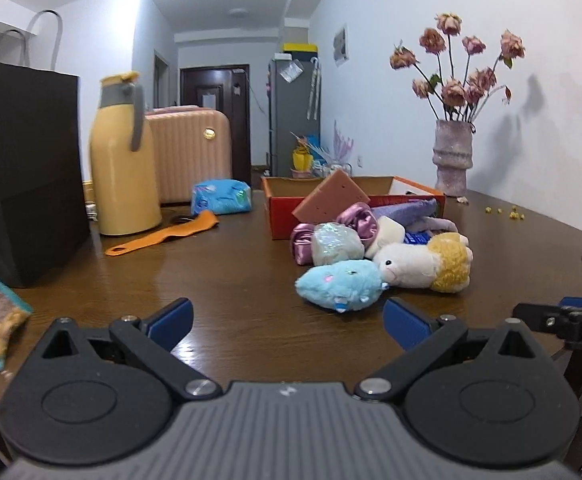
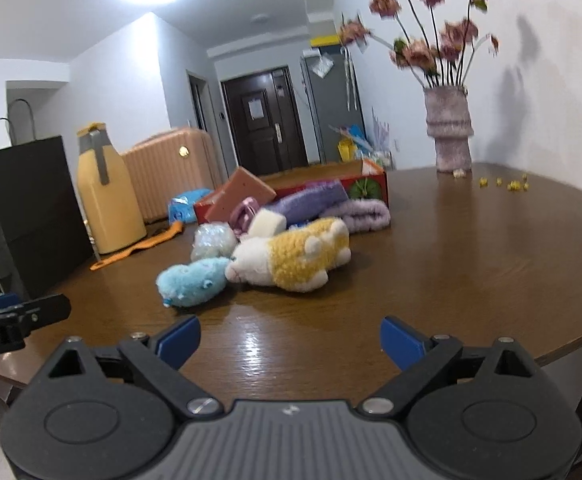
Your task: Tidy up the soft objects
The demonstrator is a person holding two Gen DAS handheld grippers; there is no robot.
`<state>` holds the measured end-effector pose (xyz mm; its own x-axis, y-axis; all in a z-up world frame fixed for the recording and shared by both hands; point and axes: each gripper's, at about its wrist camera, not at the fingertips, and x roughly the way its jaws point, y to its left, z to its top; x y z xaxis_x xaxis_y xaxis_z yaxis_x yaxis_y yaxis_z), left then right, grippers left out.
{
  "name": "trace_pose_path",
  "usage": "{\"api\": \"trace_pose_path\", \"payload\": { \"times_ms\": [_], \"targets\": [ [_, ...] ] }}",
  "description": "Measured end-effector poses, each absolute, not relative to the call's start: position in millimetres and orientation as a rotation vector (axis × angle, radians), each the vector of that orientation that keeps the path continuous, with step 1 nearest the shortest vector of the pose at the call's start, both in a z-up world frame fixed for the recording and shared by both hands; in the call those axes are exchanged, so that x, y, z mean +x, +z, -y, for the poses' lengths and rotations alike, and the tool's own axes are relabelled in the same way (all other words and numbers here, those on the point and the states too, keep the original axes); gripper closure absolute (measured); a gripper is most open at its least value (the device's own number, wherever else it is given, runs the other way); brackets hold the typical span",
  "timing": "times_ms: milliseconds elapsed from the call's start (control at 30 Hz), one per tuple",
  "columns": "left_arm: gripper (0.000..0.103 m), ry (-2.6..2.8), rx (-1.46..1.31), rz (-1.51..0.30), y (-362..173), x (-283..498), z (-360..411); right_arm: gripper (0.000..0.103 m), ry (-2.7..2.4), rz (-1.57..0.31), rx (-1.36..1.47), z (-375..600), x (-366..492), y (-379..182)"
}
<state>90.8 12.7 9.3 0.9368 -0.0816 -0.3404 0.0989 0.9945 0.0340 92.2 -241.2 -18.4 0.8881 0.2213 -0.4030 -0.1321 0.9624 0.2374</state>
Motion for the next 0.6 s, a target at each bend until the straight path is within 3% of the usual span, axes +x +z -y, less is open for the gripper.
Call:
{"api": "trace_pose_path", "payload": {
  "times_ms": [200,367,467,533,600],
  "targets": [
    [0.0,-0.154,0.035,-0.362,15,130,4,0.015,0.198,-0.443,0.227,242,141,-13],
    [0.0,-0.188,0.055,-0.378,17,166,23,0.025,0.214,-0.471,0.257,240,198,-15],
    [0.0,-0.212,0.058,-0.388,18,182,32,0.033,0.221,-0.495,0.292,241,226,-21],
    [0.0,-0.228,0.061,-0.403,18,192,40,0.047,0.249,-0.518,0.32,243,239,-25],
    [0.0,-0.239,0.067,-0.418,18,201,50,0.05,0.277,-0.519,0.341,251,242,-26]
  ]
}}
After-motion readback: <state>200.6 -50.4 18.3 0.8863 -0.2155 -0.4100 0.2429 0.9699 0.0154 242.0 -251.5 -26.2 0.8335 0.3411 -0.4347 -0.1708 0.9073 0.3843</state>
